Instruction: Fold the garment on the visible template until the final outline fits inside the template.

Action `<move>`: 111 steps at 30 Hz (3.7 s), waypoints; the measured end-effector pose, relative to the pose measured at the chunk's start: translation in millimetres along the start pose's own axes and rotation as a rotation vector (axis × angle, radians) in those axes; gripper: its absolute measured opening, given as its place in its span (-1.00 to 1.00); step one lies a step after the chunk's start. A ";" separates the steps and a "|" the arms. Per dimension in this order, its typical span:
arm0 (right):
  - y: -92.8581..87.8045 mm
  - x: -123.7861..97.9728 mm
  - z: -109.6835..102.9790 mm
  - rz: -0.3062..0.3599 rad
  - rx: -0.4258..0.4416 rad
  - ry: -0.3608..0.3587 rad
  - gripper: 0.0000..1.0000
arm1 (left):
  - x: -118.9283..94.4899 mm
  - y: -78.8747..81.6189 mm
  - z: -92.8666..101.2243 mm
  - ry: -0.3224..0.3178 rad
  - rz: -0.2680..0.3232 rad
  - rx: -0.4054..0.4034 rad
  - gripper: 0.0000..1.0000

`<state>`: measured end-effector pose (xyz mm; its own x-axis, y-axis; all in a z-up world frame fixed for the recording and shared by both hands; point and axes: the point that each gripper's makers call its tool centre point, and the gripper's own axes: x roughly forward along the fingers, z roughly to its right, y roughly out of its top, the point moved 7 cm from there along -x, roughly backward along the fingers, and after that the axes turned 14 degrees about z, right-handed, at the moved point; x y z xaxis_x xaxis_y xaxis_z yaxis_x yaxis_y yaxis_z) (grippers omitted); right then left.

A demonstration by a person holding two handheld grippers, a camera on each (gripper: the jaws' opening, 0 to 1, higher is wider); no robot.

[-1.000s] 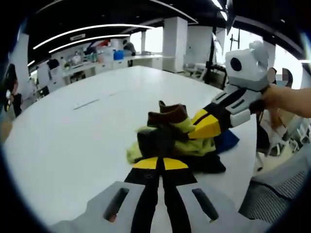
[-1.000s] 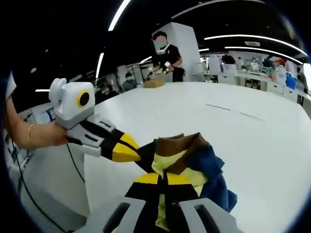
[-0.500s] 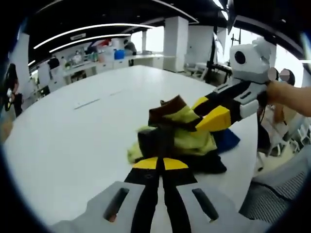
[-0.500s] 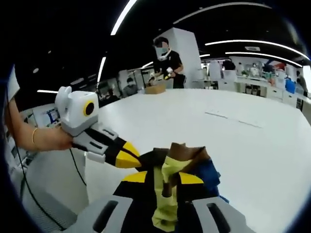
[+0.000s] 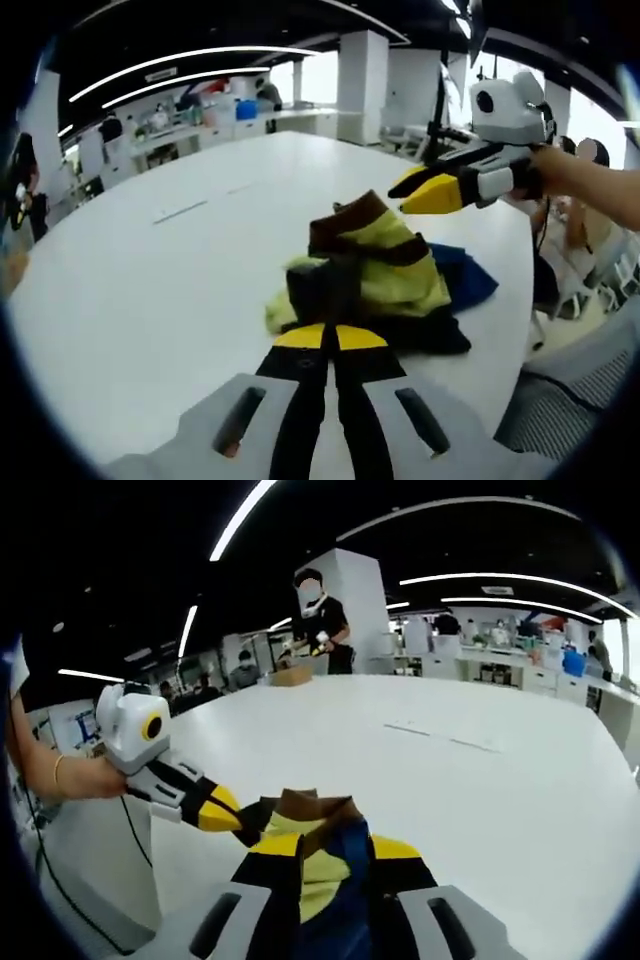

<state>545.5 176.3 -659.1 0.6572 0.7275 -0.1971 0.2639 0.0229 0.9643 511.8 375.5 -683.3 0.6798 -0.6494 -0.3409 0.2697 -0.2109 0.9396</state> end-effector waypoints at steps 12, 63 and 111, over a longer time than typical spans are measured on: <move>-15.1 8.4 13.0 -0.067 0.013 0.022 -0.72 | 0.6 -1.8 -1.7 0.004 -0.009 -0.005 -1.00; 41.8 -10.2 58.0 0.044 -0.062 -0.128 -1.00 | -19.7 61.4 -52.2 0.174 0.147 0.030 -1.00; 24.7 91.0 192.0 -0.014 -0.004 -0.517 -1.00 | 124.1 54.0 -161.9 0.422 0.122 0.019 -1.00</move>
<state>747.4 111.4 -687.1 0.9170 0.2932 -0.2704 0.2728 0.0337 0.9615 721.2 401.8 -680.0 0.9259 -0.3162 -0.2065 0.1601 -0.1667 0.9729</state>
